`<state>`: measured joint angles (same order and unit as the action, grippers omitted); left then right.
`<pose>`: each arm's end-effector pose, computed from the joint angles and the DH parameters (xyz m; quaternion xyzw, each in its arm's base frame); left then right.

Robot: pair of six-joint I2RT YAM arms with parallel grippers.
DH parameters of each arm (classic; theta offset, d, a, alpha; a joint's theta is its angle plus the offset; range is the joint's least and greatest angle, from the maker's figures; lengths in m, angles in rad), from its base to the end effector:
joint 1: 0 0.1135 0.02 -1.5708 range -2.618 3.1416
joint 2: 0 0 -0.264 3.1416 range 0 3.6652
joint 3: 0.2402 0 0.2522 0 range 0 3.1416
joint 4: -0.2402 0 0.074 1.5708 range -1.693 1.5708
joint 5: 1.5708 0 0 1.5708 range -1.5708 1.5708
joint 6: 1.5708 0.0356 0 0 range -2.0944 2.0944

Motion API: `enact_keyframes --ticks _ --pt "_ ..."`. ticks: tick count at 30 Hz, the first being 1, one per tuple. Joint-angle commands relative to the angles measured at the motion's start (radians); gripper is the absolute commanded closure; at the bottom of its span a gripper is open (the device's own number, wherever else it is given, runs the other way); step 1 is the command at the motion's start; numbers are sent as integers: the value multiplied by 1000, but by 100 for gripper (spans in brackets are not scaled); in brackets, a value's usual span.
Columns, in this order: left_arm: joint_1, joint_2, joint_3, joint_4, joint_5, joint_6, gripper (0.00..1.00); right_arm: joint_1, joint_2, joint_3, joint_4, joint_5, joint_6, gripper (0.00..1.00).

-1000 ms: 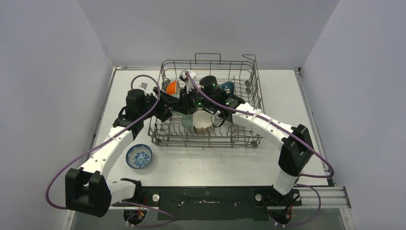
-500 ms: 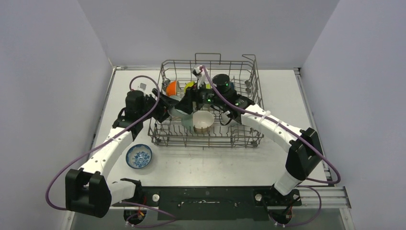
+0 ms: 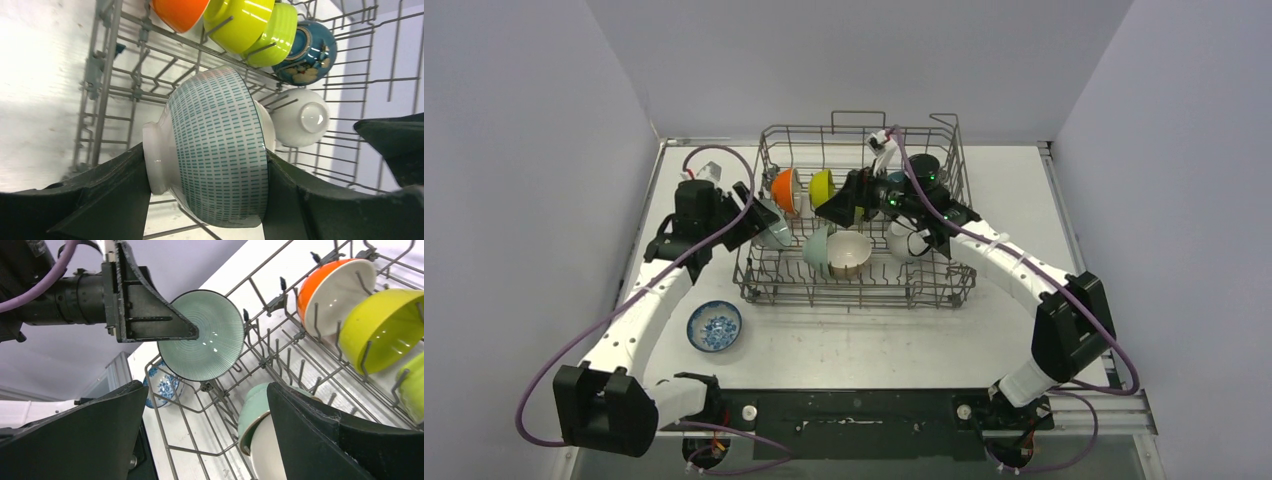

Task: Load the bowls into the dish rack
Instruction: Adjust the bowl in the dish rack.

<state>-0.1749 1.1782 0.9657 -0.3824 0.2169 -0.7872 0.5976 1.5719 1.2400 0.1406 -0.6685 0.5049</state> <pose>0.2559 -0.0530 0.3034 -0.2163 0.8526 -0.3004 0.3689 0.2947 0.2273 0.3350 -0.2423 0.7183 0.5304 0.3795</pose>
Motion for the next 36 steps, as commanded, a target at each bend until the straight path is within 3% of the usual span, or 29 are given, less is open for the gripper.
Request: enact_keyframes --ticks 1,13,23,36 --pt "-18 -36 105 -44 -88 217 86 -57 -60 -47 128 -52 72 6" --pt "-95 25 164 -65 -152 441 89 -92 -92 -119 153 -59 85 5" --pt "-151 93 194 -95 -208 534 89 -98 -93 -109 134 -64 72 4" --pt "-227 203 256 -188 -369 530 92 -101 -93 -107 128 -69 72 4"
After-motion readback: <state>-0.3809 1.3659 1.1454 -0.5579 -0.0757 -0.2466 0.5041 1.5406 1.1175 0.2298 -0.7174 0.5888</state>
